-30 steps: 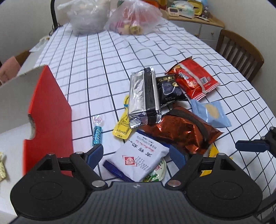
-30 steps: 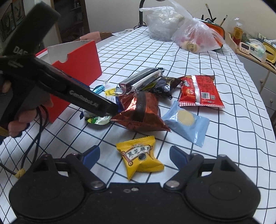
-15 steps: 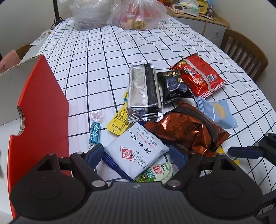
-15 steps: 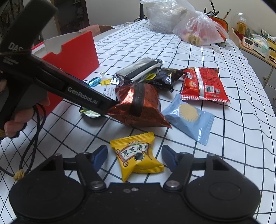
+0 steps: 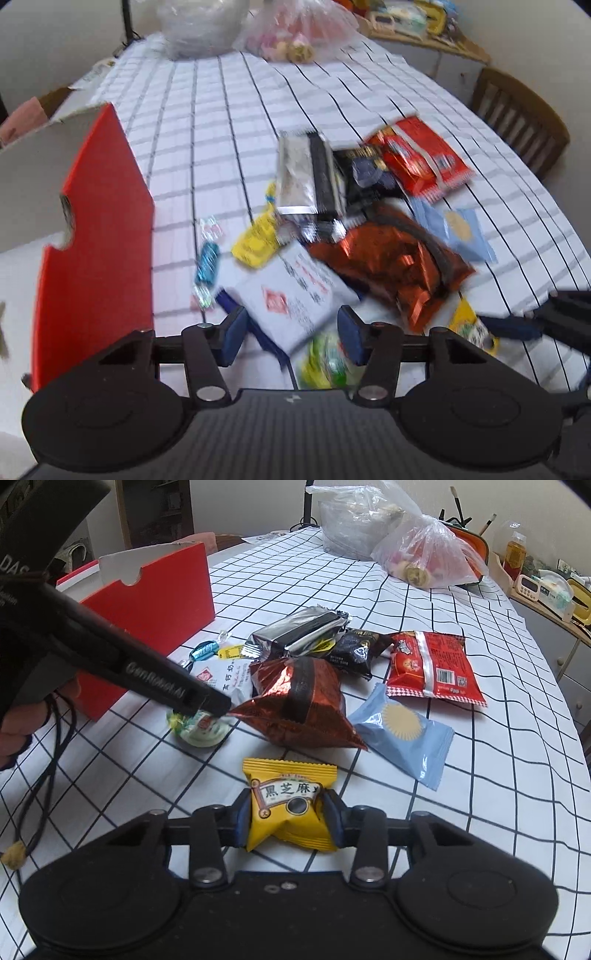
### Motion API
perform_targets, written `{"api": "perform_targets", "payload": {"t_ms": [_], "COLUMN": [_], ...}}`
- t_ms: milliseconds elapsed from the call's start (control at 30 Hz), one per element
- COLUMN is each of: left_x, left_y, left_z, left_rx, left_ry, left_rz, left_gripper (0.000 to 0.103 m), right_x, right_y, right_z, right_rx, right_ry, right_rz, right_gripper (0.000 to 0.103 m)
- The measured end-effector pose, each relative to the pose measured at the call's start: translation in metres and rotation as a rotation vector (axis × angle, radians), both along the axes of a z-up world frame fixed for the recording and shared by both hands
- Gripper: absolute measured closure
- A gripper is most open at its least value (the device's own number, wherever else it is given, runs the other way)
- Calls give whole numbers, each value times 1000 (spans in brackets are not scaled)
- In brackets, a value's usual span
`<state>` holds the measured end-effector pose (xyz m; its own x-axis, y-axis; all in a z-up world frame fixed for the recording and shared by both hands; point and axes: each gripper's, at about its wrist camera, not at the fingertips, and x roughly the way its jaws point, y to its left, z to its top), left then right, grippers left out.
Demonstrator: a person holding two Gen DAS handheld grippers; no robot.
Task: Organize snacks
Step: 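Grasp the yellow packet with the right tool while the left tool grasps the white milk packet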
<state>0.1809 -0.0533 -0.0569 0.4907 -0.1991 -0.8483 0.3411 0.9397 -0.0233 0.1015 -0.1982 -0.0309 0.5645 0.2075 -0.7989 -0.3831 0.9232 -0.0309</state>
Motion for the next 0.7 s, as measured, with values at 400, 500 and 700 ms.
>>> {"api": "perform_targets", "payload": {"t_ms": [400,500,700], "left_x": [-3,10,24], "left_y": [-10,-13,-19], "left_z": [21,17,3], "left_rx": [43,40,111], "left_ry": [-118,-87,-47], "left_rz": [-61,-56,-66], "left_gripper": [30,28,26], "right_x": [-9,-10,-9], "right_y": [-10,-13,-20], "right_z": [5,6,4], "right_rx": [52,65,82], "right_ry": [4,4,12], "right_rz": [-8,-9,-12], "right_gripper": [66,66,66]}}
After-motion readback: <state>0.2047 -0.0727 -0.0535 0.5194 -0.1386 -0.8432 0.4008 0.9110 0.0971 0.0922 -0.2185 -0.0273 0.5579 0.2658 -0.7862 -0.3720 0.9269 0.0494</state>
